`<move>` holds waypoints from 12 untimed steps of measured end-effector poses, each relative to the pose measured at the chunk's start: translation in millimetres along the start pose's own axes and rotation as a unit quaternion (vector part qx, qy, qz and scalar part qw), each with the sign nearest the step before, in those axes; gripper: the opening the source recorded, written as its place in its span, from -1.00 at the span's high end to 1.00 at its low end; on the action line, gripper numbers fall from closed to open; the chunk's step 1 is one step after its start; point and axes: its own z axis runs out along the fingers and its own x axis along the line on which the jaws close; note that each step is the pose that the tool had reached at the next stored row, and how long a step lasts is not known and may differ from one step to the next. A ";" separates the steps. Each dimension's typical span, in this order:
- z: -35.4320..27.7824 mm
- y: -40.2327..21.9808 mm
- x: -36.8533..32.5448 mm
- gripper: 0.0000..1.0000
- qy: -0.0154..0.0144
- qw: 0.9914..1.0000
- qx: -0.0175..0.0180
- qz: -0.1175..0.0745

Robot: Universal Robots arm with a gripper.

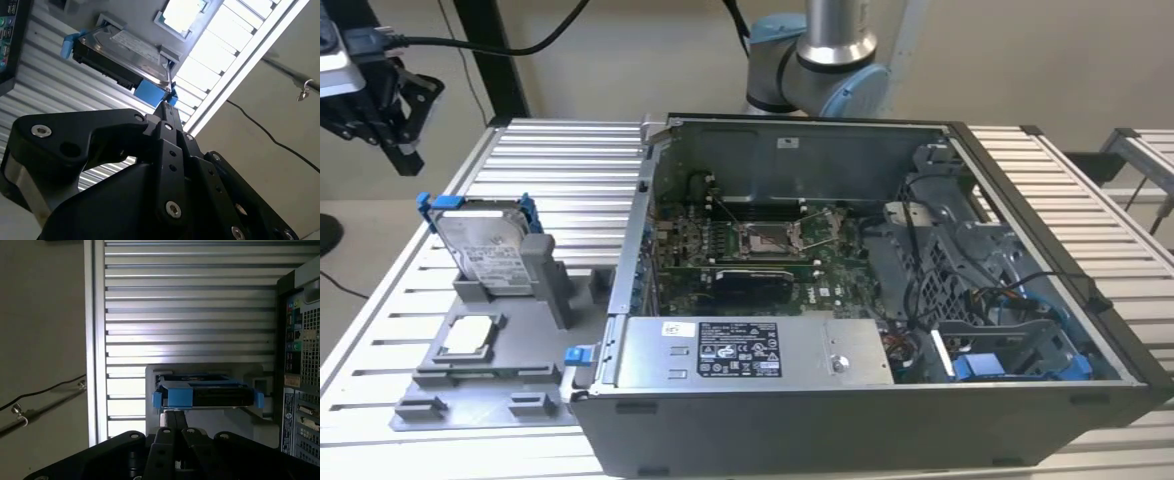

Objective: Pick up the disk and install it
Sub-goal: 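Pick up the disk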

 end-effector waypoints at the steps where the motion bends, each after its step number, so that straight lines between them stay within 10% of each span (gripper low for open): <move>1: 0.0 0.0 0.0 1.00 0.000 1.000 0.000 0.000; 12: 0.0 0.0 0.1 1.00 0.002 0.999 0.001 -0.047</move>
